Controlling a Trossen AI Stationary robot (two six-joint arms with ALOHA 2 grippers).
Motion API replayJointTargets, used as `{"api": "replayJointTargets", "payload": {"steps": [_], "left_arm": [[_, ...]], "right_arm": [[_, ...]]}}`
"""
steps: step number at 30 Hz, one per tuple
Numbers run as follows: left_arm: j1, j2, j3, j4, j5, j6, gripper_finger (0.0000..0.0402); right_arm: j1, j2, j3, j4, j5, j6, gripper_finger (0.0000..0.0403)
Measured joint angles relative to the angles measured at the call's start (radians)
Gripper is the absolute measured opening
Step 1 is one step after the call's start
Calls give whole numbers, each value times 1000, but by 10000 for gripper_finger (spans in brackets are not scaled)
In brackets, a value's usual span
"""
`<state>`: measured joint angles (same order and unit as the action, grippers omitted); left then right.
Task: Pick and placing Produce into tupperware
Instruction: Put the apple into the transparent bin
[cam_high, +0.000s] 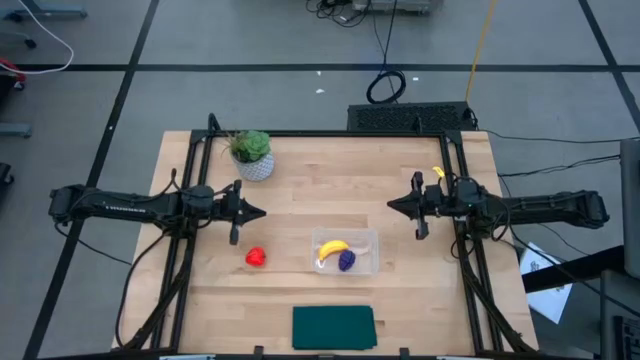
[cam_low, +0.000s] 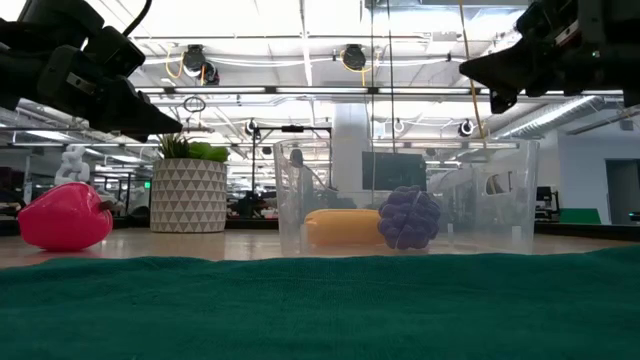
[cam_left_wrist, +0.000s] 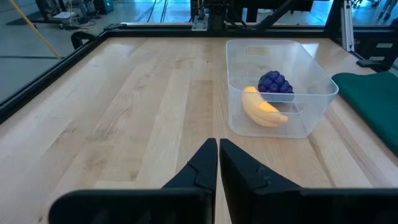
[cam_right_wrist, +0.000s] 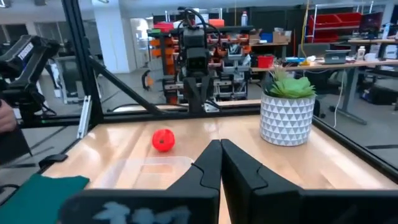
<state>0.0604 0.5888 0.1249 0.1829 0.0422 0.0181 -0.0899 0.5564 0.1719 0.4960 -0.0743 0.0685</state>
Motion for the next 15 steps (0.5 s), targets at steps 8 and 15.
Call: {"api": "replayJointTargets", "payload": {"steps": [8,15], "left_arm": [[0,0,0,-8,0,3,24],[0,0,0,-8,0,3,24]], "right_arm": [[8,0,0,-53,30,-4,0],[27,0,0,-100,100,-4,0]]}}
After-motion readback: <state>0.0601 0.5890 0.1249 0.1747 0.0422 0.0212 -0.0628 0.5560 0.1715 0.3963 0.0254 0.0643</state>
